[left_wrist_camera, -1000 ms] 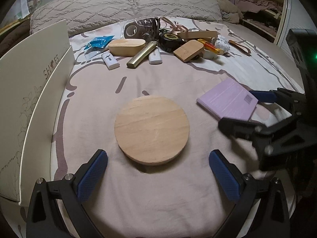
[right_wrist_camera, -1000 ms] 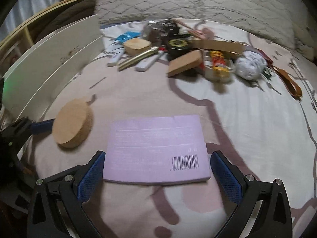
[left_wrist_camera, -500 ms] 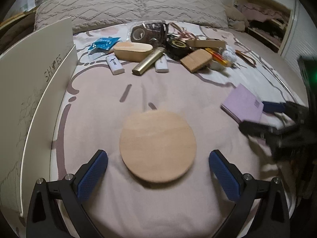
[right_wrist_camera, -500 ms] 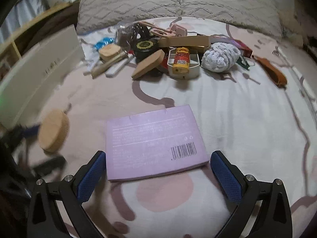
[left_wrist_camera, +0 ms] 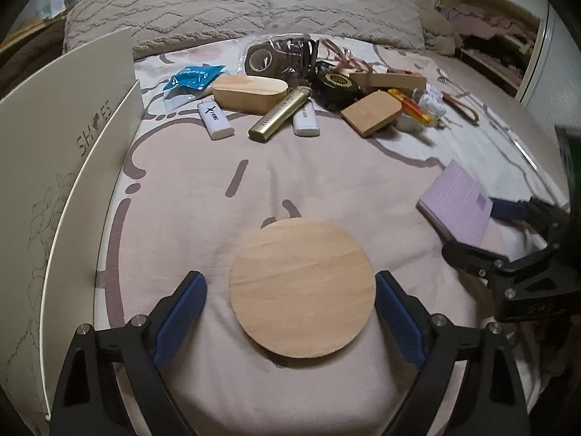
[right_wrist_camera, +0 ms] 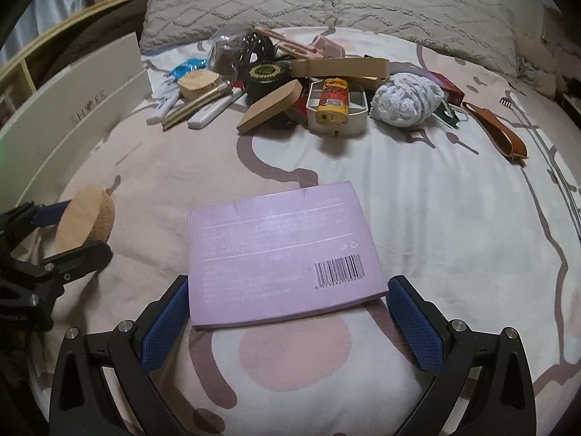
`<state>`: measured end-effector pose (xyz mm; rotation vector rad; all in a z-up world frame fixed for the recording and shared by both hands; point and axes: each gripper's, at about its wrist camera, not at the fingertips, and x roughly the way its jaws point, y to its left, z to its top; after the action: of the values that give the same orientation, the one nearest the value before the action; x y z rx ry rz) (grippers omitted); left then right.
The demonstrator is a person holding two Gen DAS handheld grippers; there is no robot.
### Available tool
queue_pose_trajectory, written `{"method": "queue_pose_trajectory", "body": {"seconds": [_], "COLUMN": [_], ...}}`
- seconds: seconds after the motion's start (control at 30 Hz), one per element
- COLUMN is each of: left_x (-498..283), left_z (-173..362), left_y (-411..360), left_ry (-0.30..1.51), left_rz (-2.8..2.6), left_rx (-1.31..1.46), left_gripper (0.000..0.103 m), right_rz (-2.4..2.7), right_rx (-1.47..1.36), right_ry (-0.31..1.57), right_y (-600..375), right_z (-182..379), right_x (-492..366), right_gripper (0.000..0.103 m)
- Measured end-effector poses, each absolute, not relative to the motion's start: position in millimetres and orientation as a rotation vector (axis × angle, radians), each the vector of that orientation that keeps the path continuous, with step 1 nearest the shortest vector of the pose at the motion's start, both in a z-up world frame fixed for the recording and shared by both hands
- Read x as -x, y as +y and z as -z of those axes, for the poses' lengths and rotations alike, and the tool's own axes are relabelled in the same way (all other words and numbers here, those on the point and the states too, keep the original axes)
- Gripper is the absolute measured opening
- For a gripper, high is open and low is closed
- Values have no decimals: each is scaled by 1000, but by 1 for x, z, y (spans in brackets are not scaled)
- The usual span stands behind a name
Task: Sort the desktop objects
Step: 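Grasp the round wooden disc with the left gripper while the right grasps the pink booklet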
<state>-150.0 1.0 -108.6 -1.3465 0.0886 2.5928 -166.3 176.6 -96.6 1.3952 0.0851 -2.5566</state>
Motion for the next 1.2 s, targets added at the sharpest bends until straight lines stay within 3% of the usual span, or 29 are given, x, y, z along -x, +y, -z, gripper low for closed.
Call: {"method": "queue_pose_trajectory", "body": {"seconds": [0.27,0.6,1.2], "left_x": [151,147,146], "left_z": [114,111,111], "left_y": [3,-2,-2], "left_ry": [99,35,34], "left_rz": [-2578,-2592,-2595], "left_rx": [1362,1311,1305], "left_gripper": [98,97,97], "right_rz": [2549,2500,2342], "right_rx": [-1374,-1288,-1325], "right_ry": [150,177,215], "right_y": [167,165,156], "right_z": [94,90,91], "right_x": [175,164,171], "right_gripper": [103,98,103]}}
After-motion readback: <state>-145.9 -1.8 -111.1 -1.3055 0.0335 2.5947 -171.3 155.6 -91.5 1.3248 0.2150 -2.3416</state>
